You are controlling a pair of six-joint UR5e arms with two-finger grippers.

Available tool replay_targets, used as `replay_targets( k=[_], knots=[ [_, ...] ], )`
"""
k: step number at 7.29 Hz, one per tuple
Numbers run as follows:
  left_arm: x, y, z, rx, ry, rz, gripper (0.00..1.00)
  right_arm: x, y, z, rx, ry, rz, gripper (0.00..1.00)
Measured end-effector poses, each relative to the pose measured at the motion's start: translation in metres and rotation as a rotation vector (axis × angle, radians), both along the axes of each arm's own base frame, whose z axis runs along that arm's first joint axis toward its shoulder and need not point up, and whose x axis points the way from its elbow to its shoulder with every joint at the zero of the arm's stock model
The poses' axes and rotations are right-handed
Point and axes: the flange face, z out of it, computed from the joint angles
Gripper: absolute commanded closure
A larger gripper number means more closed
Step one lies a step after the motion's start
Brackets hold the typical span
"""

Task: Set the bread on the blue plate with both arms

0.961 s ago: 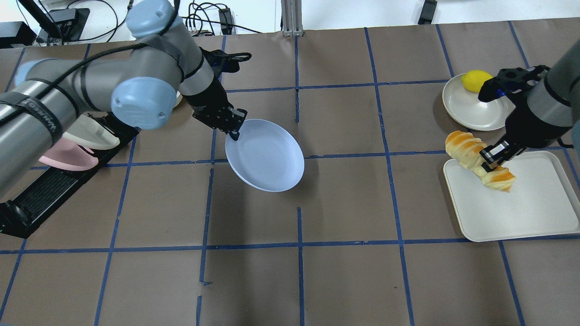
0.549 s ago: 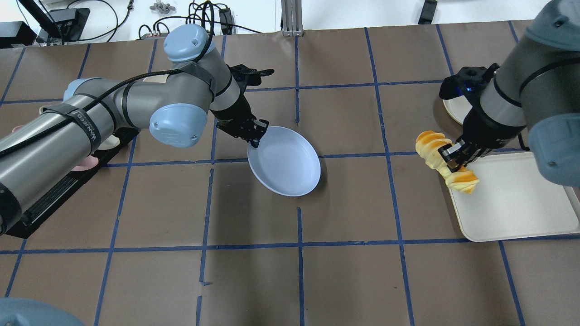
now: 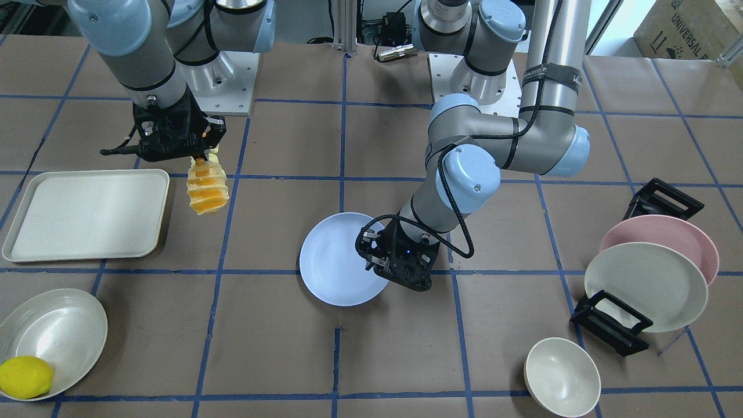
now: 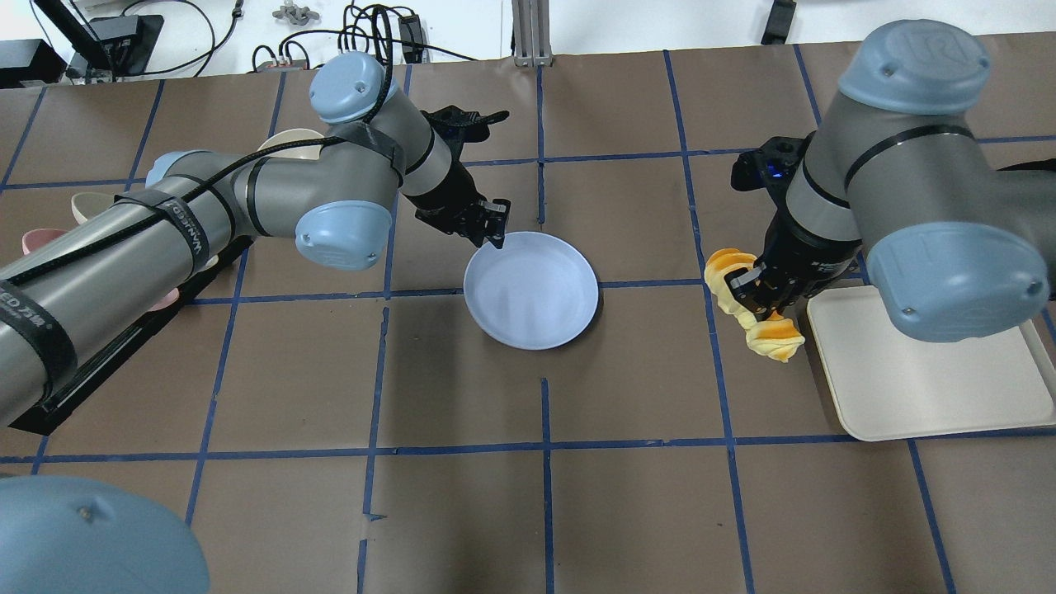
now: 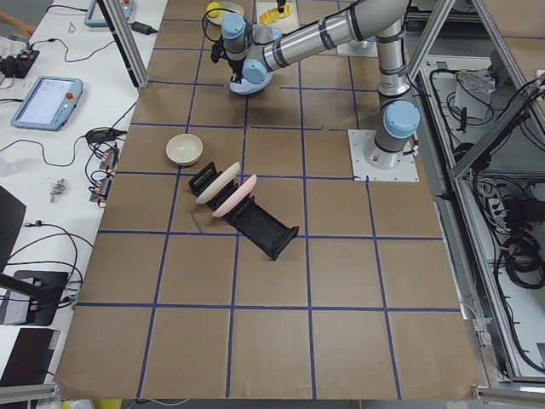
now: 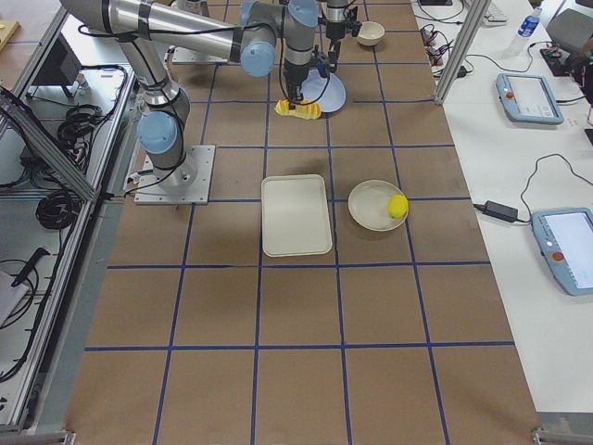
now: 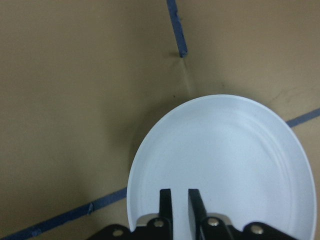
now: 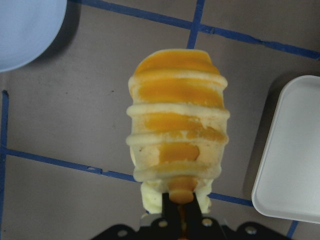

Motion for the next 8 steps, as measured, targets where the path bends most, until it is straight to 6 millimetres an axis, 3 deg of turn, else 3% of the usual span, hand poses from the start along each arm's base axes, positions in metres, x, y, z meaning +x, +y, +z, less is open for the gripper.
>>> replay_targets(
  k=[1, 3, 6, 8],
  knots=[
    [0.009, 0.001, 0.011, -0.012, -0.005, 0.011, 0.00, 0.019, -0.003, -0.006, -0.006, 0.005, -0.021, 0.93],
    [0.047, 0.013, 0.058, -0.006, -0.057, 0.060, 0.00, 0.074, -0.013, -0.016, -0.017, 0.019, -0.072, 0.92],
    [0.103, 0.057, 0.141, -0.009, -0.217, 0.102, 0.00, 0.178, -0.048, -0.026, -0.023, 0.044, -0.173, 0.91],
    [0.130, 0.087, 0.191, 0.014, -0.263, 0.121, 0.00, 0.248, -0.069, -0.050, -0.023, 0.063, -0.197, 0.85]
  ],
)
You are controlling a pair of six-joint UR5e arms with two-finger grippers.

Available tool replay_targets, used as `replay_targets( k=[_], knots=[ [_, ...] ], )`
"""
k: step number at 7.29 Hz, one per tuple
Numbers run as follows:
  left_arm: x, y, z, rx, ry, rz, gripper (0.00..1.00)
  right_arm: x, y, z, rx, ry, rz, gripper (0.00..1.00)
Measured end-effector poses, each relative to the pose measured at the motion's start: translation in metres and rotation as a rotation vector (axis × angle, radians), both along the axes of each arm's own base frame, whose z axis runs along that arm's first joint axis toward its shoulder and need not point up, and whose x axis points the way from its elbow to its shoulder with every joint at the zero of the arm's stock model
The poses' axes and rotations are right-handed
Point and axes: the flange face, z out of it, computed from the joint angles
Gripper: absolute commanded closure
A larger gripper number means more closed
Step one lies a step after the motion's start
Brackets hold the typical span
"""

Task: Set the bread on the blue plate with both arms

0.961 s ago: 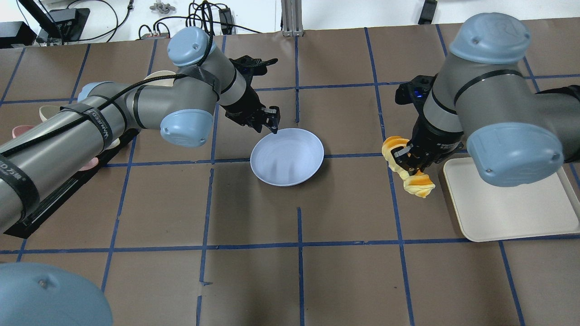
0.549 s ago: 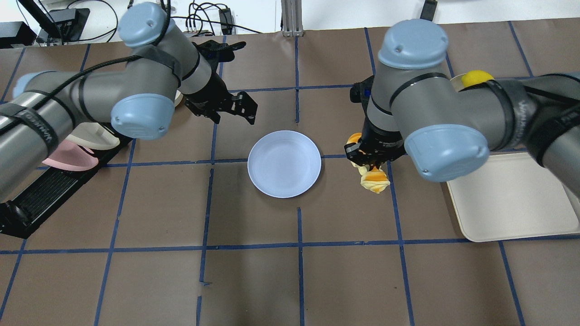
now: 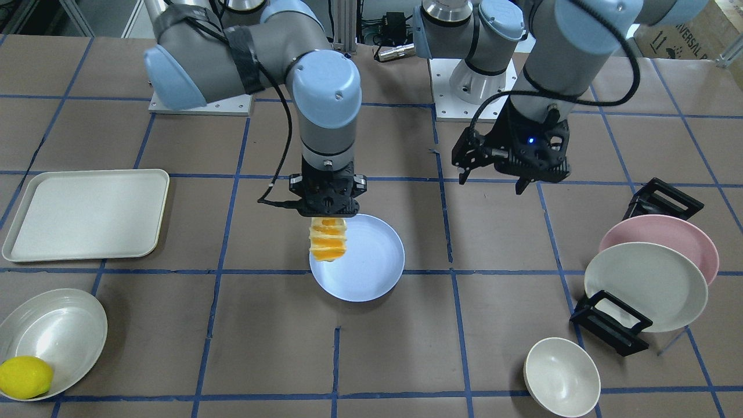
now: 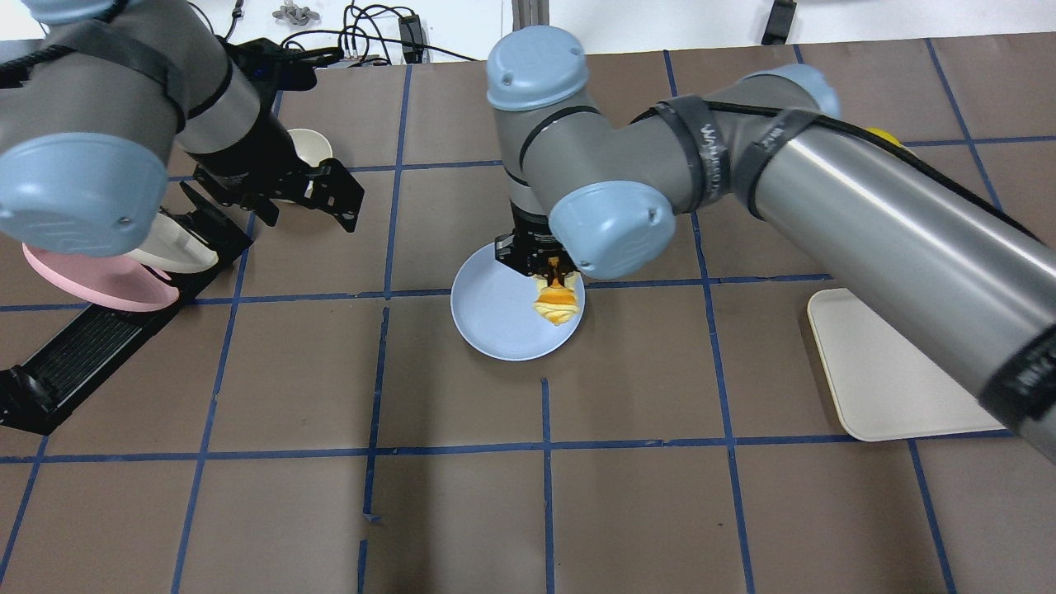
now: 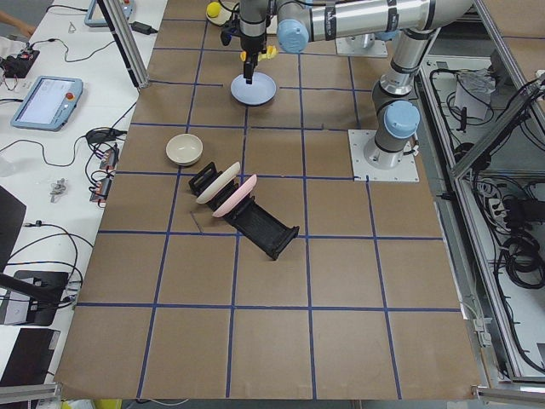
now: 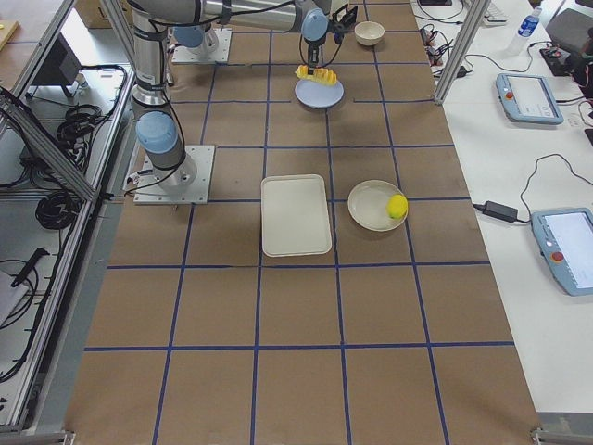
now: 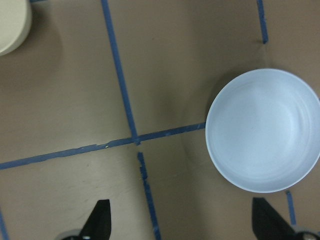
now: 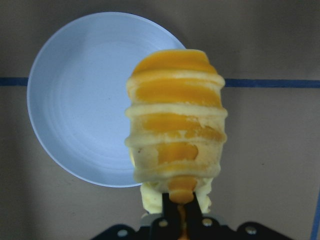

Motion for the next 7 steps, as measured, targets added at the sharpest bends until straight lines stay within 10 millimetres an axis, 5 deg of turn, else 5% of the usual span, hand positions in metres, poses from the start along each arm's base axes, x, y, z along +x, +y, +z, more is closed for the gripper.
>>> replay_targets(
  k=[2, 4, 7],
  knots=[
    [0.005, 0.015, 0.041, 0.001, -0.007, 0.037, 0.00, 0.028, -0.013, -0.023, -0.004, 0.007, 0.027, 0.00],
    [0.008, 0.009, 0.059, 0.007, -0.035, 0.081, 0.00, 0.025, -0.021, -0.032, -0.059, 0.054, 0.118, 0.00],
    [0.011, -0.006, 0.051, 0.042, -0.059, 0.091, 0.00, 0.006, -0.021, -0.041, -0.068, 0.090, 0.173, 0.00]
  ],
)
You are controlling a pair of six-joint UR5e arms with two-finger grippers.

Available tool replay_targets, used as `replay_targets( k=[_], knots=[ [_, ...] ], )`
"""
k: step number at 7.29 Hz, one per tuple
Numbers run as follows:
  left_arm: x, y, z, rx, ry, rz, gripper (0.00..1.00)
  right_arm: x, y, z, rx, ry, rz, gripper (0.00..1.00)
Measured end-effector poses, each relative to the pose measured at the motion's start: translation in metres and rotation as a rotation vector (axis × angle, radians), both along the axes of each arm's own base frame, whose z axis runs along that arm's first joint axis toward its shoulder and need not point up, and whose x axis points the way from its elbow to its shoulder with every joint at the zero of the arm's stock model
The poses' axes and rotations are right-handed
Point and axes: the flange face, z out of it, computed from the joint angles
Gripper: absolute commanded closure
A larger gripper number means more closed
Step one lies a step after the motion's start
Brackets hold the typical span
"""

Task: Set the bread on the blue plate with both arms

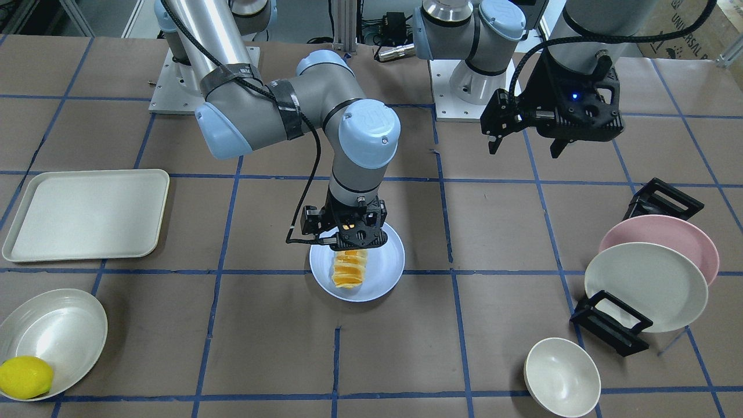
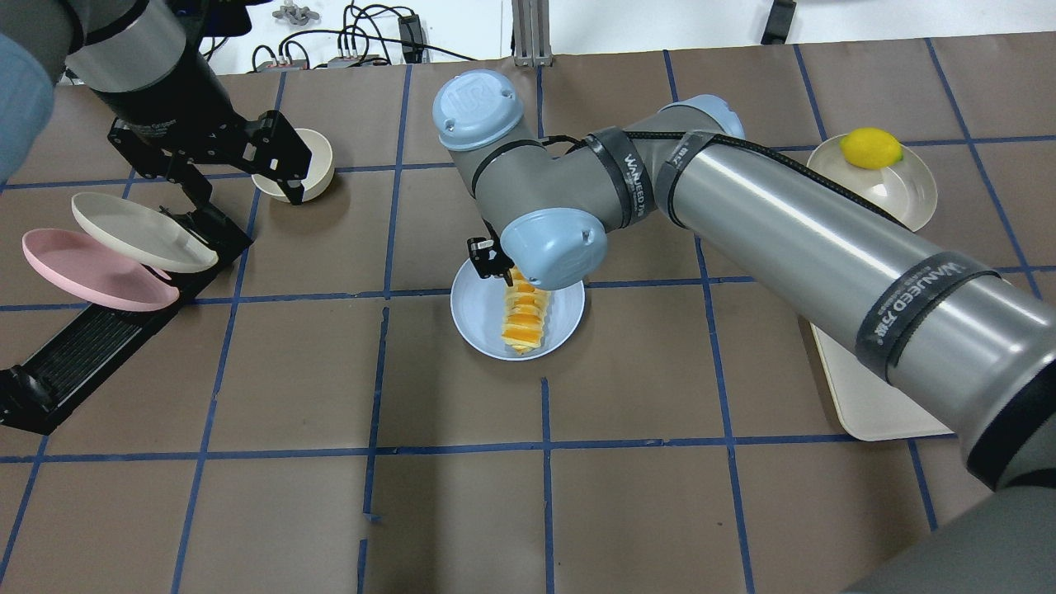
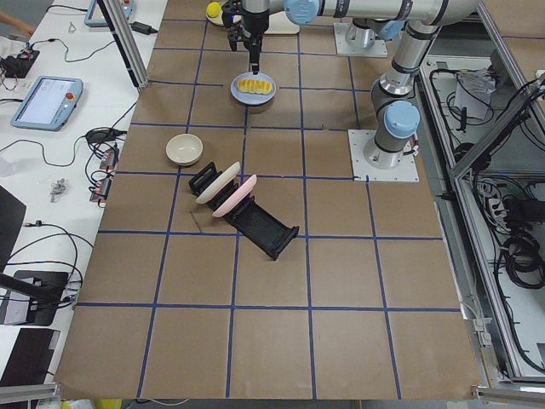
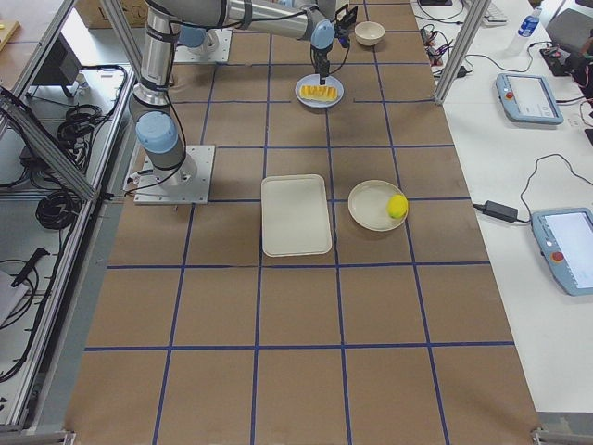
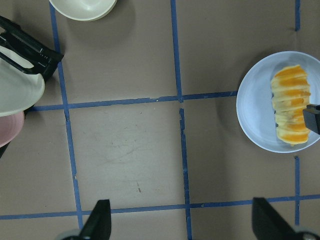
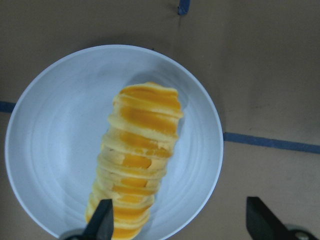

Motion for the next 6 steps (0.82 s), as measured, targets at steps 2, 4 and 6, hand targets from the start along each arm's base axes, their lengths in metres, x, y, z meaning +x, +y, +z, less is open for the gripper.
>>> replay_targets(
  k=[2, 4, 6],
  knots=[
    [0.000, -0.003, -0.004, 0.009, 0.001, -0.003, 0.00, -0.079, -0.019, 0.053, -0.006, -0.016, 0.045, 0.00],
    [0.000, -0.005, -0.002, 0.003, 0.000, -0.003, 0.00, -0.183, 0.000, 0.105, 0.027, -0.013, 0.105, 0.00],
    [0.001, -0.006, 0.002, 0.002, -0.007, -0.001, 0.00, -0.268, 0.044, 0.119, 0.047, -0.014, 0.103, 0.00]
  ],
)
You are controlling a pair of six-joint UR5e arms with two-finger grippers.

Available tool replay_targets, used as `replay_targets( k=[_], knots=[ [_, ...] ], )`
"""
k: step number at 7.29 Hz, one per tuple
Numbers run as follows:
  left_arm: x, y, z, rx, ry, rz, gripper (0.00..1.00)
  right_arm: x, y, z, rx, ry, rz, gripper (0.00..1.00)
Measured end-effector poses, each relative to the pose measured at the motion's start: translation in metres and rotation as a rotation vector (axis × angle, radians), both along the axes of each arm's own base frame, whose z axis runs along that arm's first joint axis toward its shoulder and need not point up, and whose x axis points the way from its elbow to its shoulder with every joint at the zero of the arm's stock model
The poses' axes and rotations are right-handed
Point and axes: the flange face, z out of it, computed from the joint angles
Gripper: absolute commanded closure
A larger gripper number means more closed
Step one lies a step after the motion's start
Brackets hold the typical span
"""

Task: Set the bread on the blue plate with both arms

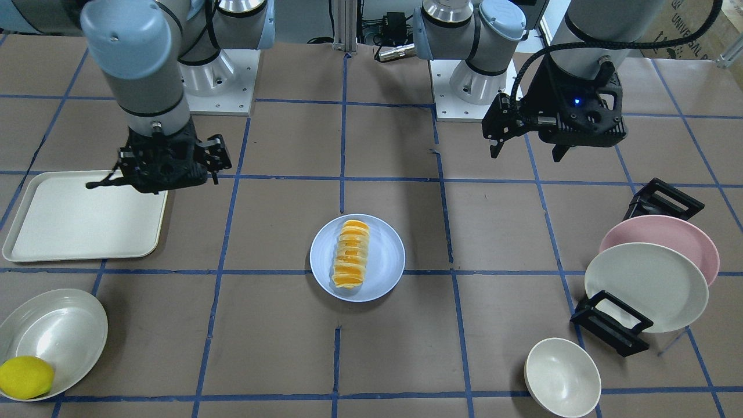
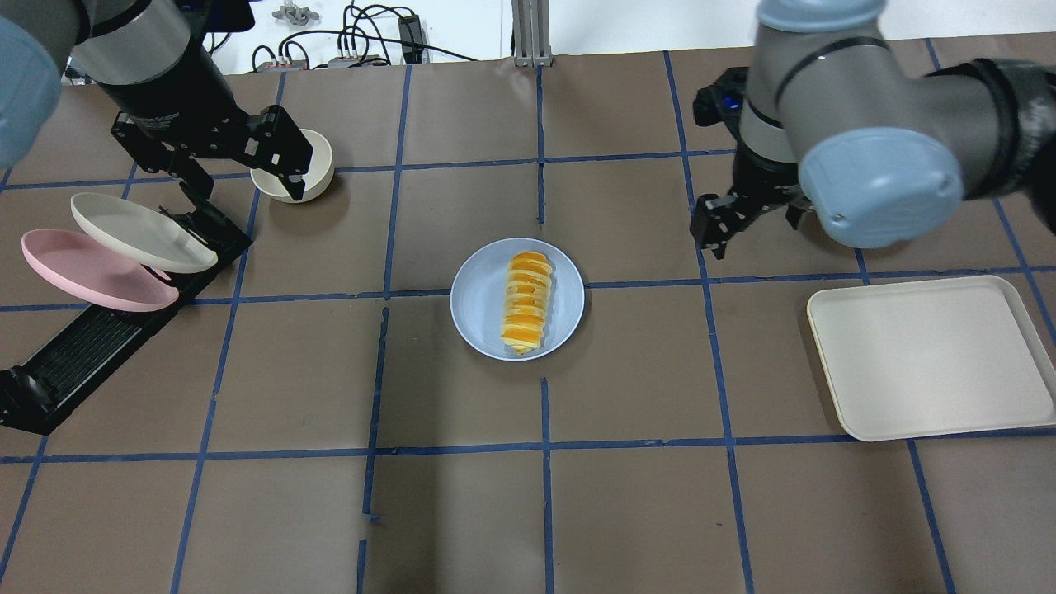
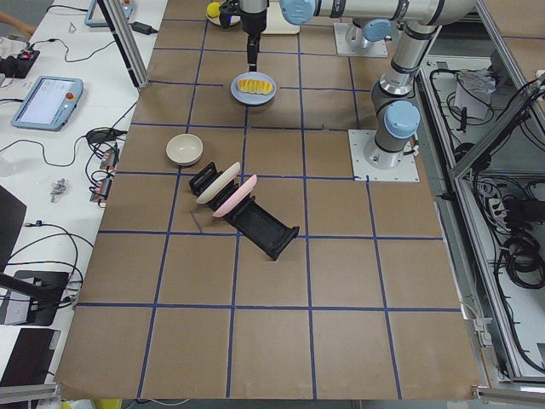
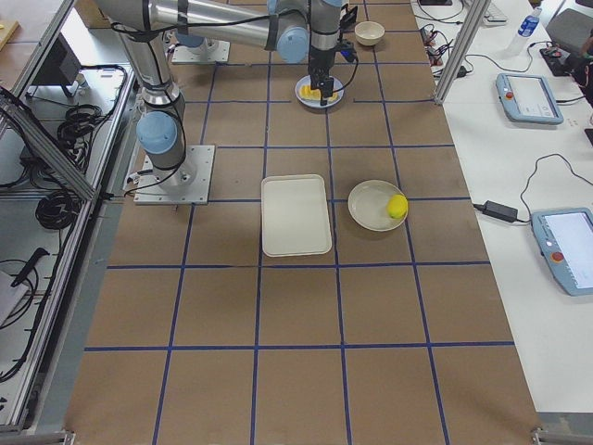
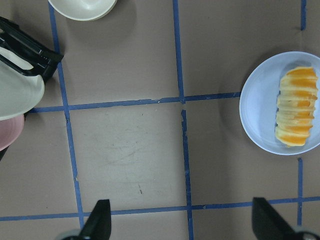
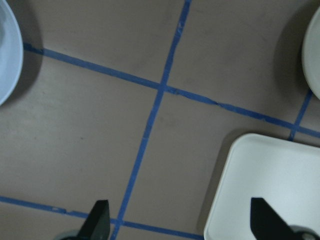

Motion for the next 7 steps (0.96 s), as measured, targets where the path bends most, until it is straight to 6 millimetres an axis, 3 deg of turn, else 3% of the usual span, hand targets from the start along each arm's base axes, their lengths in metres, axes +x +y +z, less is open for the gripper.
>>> replay_targets(
  k=[2, 3, 5, 7],
  knots=[
    [-0.004, -0.002, 0.000, 0.000, -0.011, -0.006, 0.00, -0.055, 0.040, 0.022, 0.030, 0.015, -0.052, 0.03],
    [-0.008, -0.004, 0.005, -0.008, -0.013, -0.012, 0.00, -0.070, 0.056, 0.033, 0.052, 0.048, -0.057, 0.03],
    [-0.012, -0.010, 0.017, 0.001, -0.012, -0.018, 0.00, -0.079, 0.085, 0.049, 0.080, 0.072, -0.048, 0.00],
    [-0.014, -0.011, 0.015, 0.018, -0.006, -0.001, 0.00, -0.073, 0.097, 0.049, 0.074, 0.026, -0.043, 0.00]
  ],
)
